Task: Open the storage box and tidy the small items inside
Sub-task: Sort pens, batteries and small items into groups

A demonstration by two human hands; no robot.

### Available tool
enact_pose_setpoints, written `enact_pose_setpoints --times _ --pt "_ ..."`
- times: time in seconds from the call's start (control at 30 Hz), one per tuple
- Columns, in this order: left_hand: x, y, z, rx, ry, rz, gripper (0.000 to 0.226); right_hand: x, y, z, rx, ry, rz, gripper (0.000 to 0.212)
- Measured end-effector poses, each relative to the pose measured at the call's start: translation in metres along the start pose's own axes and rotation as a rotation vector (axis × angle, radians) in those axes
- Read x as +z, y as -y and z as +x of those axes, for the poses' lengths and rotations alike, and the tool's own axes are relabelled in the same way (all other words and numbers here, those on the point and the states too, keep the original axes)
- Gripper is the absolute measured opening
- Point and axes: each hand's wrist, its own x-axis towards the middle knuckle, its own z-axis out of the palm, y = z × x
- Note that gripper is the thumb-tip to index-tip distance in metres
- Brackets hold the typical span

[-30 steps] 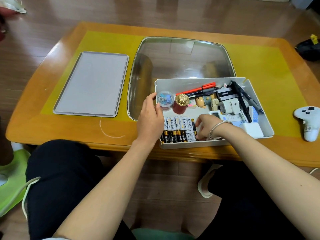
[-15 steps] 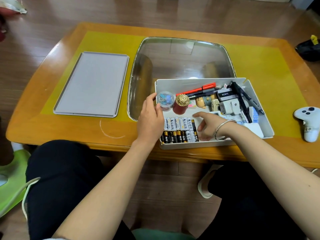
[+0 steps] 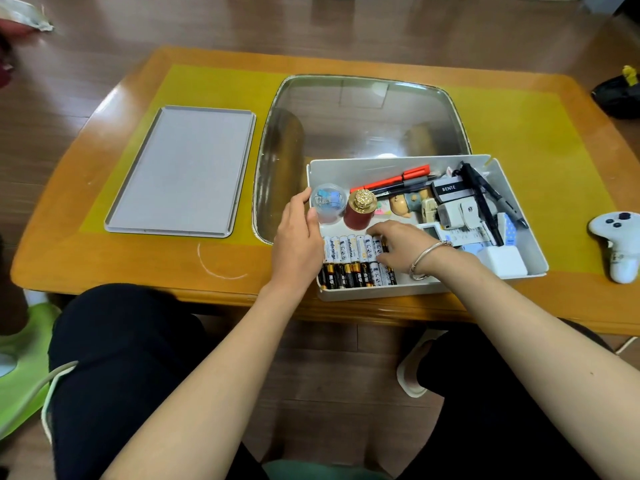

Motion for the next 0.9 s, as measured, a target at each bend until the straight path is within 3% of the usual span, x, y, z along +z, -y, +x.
enact_pose_setpoints --times 0.27,0.47,0.9 --pt "-0.011 0.0 -0.006 -0.009 0.166 -0.038 0.047 0.005 0.024 0.008 -0.187 -0.055 0.009 0.049" --pt "-0.022 -0.003 -0.008 -0.045 0.301 -0.115 0.05 0.006 0.028 0.014 -0.173 -0.001 -0.038 0.051" --pt "-0.026 -0.001 -0.013 -0.098 0.404 -0.179 0.065 0.007 0.056 0.02 -0.291 -0.026 0.076 0.046"
